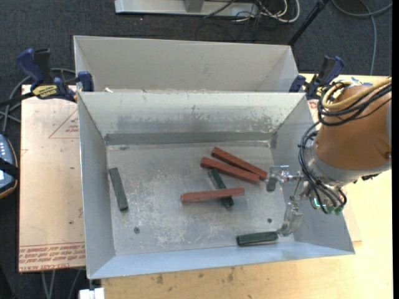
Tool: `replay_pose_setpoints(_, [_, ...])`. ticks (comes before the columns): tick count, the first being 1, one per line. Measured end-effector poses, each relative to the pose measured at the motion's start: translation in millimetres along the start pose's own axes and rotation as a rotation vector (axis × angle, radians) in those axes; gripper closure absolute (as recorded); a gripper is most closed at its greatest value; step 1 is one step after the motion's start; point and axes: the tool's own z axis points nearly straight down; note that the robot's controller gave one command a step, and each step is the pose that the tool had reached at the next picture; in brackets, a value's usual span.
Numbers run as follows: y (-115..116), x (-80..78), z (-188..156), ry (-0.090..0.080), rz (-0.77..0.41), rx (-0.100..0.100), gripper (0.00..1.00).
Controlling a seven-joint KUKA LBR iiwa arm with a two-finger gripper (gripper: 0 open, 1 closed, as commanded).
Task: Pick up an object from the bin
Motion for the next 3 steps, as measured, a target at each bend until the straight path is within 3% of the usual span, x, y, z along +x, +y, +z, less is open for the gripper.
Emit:
replay_pose_setpoints(1, [-64.6,-9.4,124.6,-0.021,-0.23,0.004,0.0])
replay_pose_setpoints(2, [-4.5,-9.0,122.9,-0.022,-0.116,0.002,0.0])
replay_pose_setpoints(3, [43.2,-5.6,103.9,-0.01,0.067,-0.002,0.0])
